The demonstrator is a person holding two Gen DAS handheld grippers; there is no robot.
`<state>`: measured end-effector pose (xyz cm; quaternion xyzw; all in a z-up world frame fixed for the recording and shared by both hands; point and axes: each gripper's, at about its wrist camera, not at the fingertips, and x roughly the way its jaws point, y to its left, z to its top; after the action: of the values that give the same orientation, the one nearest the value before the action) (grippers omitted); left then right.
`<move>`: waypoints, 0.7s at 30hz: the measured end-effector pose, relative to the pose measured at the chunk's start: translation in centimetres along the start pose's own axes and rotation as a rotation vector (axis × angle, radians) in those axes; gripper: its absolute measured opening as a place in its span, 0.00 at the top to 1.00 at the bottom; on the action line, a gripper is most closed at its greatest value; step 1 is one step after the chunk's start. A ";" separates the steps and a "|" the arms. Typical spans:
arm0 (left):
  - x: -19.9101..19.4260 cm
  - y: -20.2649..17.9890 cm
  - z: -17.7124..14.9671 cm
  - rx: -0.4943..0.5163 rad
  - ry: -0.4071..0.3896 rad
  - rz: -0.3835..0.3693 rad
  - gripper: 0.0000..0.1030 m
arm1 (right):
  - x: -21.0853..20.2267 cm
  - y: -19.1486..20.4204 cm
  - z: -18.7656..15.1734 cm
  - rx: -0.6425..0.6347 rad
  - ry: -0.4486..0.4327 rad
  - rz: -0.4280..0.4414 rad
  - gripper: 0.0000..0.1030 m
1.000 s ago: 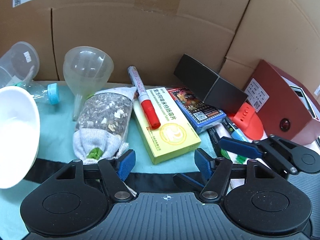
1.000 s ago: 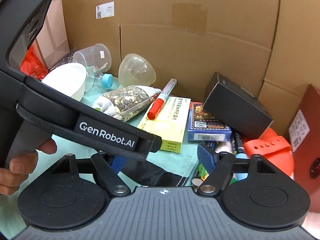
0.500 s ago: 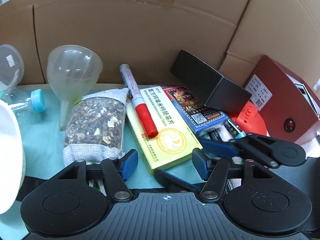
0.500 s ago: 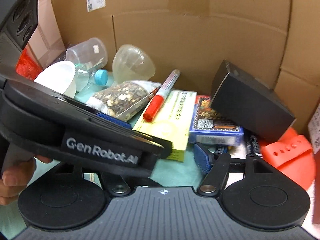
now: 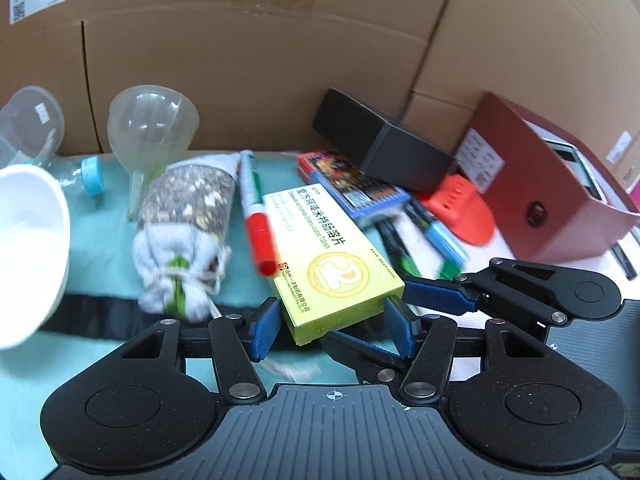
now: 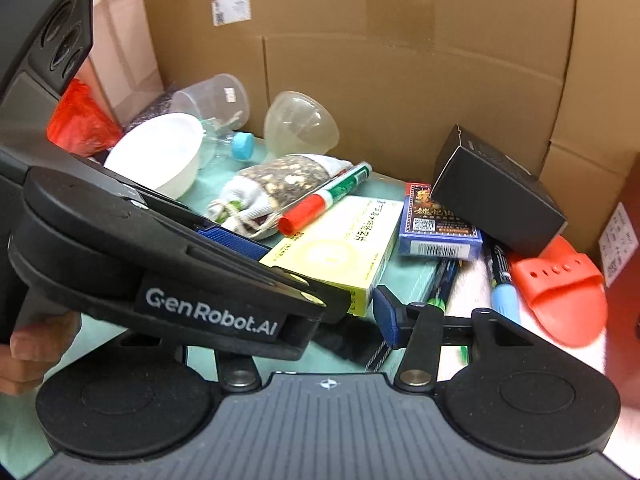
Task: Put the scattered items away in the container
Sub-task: 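Close the left gripper on the yellow medicine box, then lift the yellow medicine box with the left gripper toward the maroon box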
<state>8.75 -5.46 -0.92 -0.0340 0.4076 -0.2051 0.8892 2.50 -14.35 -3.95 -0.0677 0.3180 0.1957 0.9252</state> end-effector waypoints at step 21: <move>-4.3 -3.8 -5.6 0.018 0.024 -0.050 0.14 | -7.3 2.4 -6.1 -0.028 0.051 0.039 0.22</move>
<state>0.86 -6.61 -0.71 -0.0339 0.4156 -0.2312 0.8790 -7.17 -16.02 -4.27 -0.0792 0.3399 0.2164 0.9118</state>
